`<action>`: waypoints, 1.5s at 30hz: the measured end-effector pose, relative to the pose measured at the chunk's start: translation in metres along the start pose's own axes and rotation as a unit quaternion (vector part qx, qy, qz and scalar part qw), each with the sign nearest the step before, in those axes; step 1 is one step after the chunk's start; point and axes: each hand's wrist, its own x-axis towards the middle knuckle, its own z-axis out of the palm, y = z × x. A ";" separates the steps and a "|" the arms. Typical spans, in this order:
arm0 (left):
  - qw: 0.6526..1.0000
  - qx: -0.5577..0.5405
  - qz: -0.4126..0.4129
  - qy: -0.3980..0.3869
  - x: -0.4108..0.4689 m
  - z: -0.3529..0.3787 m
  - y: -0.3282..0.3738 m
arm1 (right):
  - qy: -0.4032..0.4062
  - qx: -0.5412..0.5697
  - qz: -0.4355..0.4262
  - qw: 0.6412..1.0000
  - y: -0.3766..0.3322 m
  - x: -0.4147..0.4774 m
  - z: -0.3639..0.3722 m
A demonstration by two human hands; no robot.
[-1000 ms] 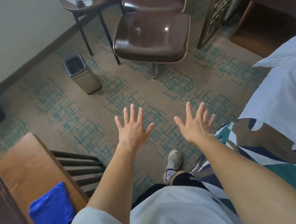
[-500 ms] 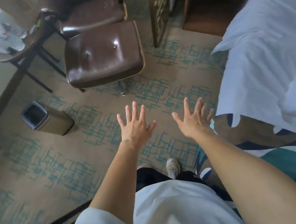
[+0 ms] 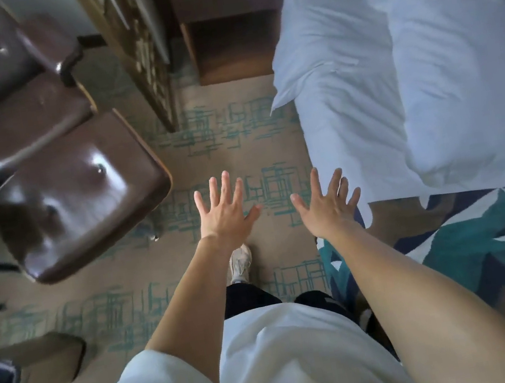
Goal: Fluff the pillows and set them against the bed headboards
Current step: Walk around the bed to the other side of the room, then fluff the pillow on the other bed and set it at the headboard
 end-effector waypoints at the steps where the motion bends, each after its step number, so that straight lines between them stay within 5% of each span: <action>1: 1.000 0.005 0.012 -0.002 0.011 -0.008 -0.004 | 0.004 0.010 0.010 1.000 -0.007 0.004 -0.004; 9: 0.996 0.040 0.084 -0.005 0.100 -0.077 -0.026 | 0.033 0.069 0.072 0.994 -0.062 0.033 -0.034; 17: 0.987 0.078 0.136 -0.022 0.176 -0.106 -0.007 | 0.055 0.096 0.142 0.984 -0.044 0.086 -0.080; 45: 0.944 0.173 0.278 -0.044 0.456 -0.200 0.237 | 0.064 0.230 0.277 0.931 0.117 0.322 -0.217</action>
